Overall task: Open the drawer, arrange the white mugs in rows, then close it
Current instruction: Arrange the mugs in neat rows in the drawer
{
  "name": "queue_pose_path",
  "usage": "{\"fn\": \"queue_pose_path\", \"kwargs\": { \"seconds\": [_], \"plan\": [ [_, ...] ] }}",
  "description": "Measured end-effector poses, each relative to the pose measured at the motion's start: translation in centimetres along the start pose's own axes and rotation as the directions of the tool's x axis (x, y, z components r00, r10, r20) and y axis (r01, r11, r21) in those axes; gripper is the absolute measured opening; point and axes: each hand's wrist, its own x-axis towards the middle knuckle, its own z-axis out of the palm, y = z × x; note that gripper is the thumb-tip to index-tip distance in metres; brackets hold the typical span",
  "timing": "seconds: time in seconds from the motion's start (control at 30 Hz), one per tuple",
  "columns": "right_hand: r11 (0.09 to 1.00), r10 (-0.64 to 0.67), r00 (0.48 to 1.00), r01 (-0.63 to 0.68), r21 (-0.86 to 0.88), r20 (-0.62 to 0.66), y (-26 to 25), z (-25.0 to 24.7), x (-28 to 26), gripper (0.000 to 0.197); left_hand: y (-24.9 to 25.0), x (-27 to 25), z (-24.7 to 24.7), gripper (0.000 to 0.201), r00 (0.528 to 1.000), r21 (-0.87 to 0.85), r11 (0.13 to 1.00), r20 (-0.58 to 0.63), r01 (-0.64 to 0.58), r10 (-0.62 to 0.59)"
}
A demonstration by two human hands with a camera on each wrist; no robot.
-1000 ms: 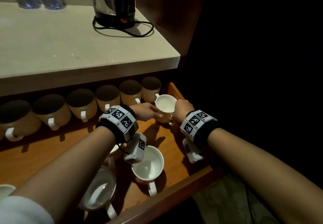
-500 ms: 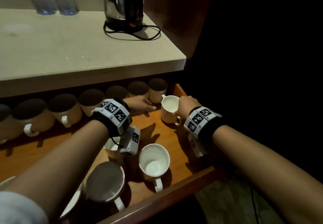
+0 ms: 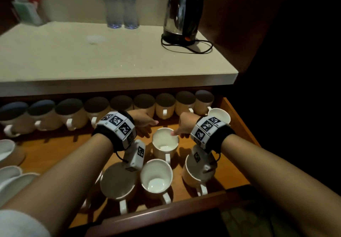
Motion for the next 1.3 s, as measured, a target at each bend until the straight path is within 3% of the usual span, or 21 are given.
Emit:
{"fn": "queue_pose_path", "kwargs": {
  "seconds": [0.13,0.27,0.57,0.83,0.9,1.03,1.2,1.3],
  "plan": [
    [0.994,0.022,1.0,-0.021,-0.11,0.006,-1.2,0.8,0.5,0.039,-1.8,-0.4,-0.2,0.042,0.999,-0.053,0.998,-0.003,0.044,-0.045],
    [0.995,0.05,0.999,-0.049,-0.083,0.006,-1.0,1.0,1.0,0.032,-2.7,-0.5,0.0,0.041,0.998,-0.103,0.993,-0.003,0.065,-0.066],
    [0.986,0.102,0.984,-0.119,-0.115,-0.143,0.9,0.7,1.2,0.034,-1.4,-0.2,1.6,0.034,1.0,-0.111,0.994,0.0,-0.021,0.021],
    [0.972,0.233,0.935,-0.23,0.04,-0.268,4.4,0.3,0.5,0.034,1.0,0.8,3.3,0.036,0.997,-0.045,0.997,0.044,-0.06,0.062],
    [0.971,0.24,0.948,-0.23,0.069,-0.21,5.0,0.5,0.1,0.037,1.7,1.1,3.8,0.036,0.997,-0.042,0.997,0.053,-0.062,0.064],
    [0.975,0.154,0.987,-0.159,0.156,0.043,5.6,0.8,-1.2,0.039,3.0,1.7,4.8,0.036,0.997,-0.02,0.998,0.054,-0.054,0.055],
    [0.929,0.137,0.988,-0.153,0.338,0.07,6.2,1.3,-1.1,0.028,3.9,2.5,5.2,0.035,0.999,-0.021,0.999,0.021,-0.049,0.049],
    [0.901,0.169,0.986,-0.156,0.404,0.004,6.8,1.5,-0.7,0.028,4.3,2.8,5.5,0.033,0.999,-0.072,0.996,0.01,-0.046,0.047]
  ]
}}
